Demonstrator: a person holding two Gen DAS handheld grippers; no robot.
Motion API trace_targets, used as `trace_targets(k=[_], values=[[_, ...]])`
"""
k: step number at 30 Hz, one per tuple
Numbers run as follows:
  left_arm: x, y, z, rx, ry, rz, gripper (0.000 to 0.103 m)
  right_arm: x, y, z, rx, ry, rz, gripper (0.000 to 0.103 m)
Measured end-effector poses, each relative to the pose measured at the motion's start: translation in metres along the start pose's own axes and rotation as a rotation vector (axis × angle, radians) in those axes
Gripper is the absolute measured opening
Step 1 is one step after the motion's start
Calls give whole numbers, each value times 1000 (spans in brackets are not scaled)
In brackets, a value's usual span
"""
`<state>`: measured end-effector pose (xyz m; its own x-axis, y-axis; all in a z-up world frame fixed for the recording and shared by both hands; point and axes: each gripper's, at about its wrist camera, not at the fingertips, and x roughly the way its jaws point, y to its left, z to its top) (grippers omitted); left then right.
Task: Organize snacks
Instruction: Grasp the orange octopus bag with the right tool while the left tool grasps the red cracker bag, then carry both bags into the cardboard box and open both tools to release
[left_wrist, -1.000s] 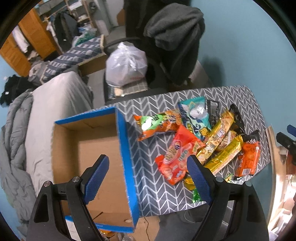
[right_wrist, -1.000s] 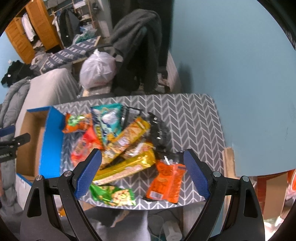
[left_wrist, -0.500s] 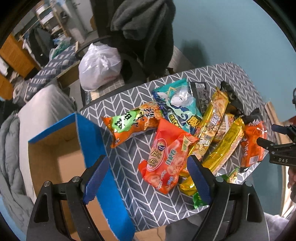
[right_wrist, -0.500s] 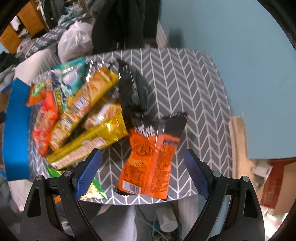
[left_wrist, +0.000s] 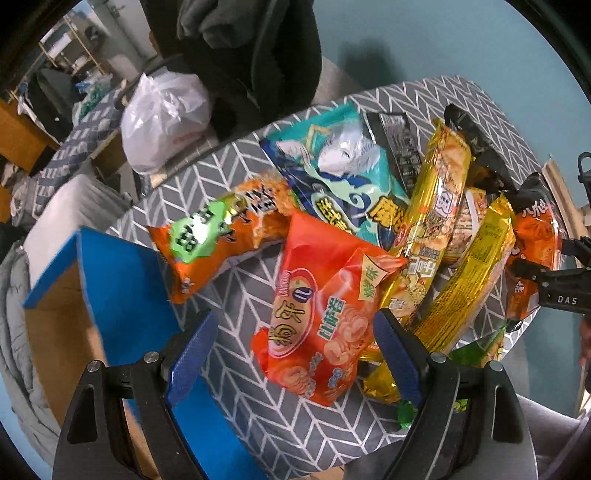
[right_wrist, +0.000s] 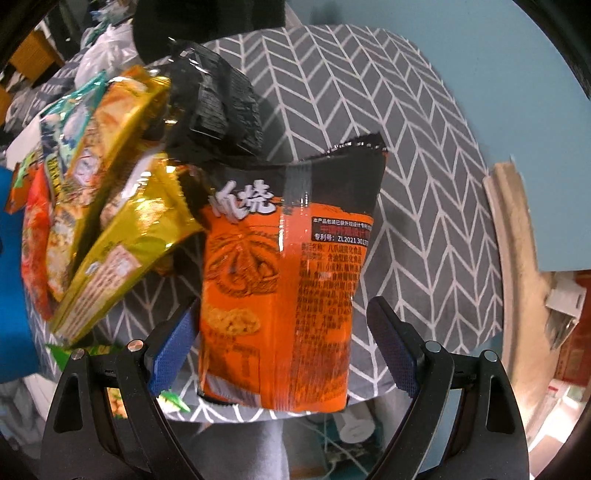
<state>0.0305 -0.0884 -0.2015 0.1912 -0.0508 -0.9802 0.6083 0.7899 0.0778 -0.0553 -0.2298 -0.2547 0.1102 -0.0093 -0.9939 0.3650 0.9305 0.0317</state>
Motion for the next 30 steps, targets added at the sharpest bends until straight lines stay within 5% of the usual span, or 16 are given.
trace_targets(k=[13, 20, 26, 30], values=[[55, -4, 8, 26, 84, -63, 91, 55, -8, 12, 17, 11, 37, 86], [73, 19, 7, -82, 96, -146, 93, 52, -12, 11, 16, -19, 69, 62], [72, 34, -2, -140, 83, -172, 65, 44, -38, 14, 51, -15, 101, 57], [69, 40, -5, -148, 76, -148, 62, 22, -51, -4, 47, -17, 99, 57]])
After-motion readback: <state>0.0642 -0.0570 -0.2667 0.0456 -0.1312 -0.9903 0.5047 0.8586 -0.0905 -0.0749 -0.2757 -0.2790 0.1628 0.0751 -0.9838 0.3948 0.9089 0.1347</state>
